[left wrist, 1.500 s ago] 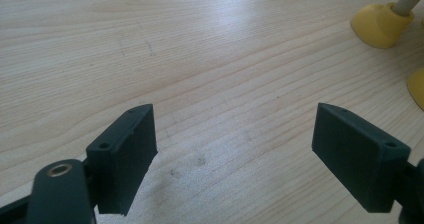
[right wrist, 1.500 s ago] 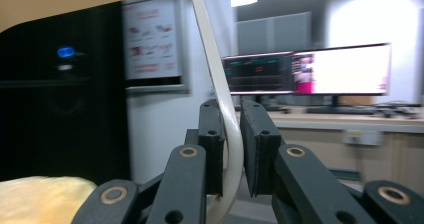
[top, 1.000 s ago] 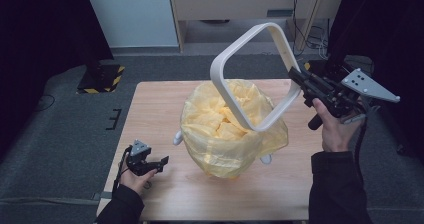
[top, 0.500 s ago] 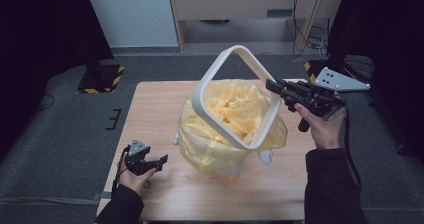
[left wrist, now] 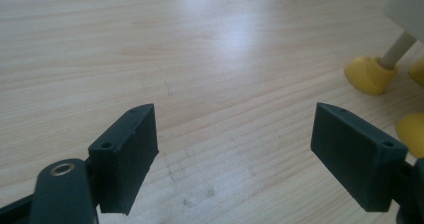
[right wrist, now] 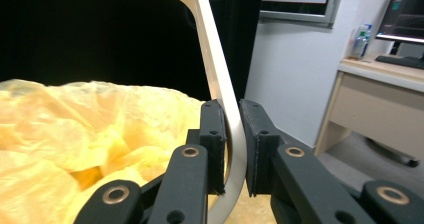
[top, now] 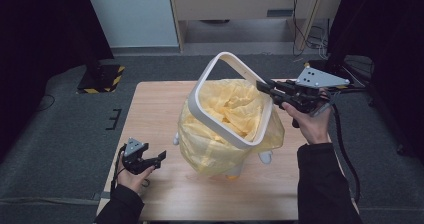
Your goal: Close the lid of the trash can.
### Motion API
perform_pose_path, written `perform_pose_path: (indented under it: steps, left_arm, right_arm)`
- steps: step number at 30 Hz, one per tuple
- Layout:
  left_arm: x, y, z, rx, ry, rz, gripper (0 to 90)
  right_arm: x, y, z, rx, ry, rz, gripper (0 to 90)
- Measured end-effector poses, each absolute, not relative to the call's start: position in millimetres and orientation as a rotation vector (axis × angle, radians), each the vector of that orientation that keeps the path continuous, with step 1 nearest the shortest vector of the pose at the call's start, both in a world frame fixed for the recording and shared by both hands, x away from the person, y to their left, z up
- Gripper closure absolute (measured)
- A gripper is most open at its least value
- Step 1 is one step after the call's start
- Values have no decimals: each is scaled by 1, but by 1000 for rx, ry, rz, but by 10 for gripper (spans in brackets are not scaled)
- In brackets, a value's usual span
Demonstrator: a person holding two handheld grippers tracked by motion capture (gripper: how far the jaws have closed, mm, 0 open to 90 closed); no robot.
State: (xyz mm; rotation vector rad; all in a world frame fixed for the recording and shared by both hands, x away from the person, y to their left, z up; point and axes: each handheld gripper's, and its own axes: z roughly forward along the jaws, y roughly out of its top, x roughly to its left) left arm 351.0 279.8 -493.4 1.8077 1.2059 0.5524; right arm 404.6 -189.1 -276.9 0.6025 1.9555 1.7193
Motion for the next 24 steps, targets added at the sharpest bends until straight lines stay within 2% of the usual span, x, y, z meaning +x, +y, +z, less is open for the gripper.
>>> perform_pose_path:
  steps: [10, 24]
  left_arm:
    - [347, 281, -483, 1725, 1191, 603, 184]
    - [345, 282, -476, 1685, 1170, 633, 186]
  right_arm:
    - [417, -179, -288, 565, 1942, 1632, 799]
    - [431, -175, -285, 443, 1951, 1575, 795]
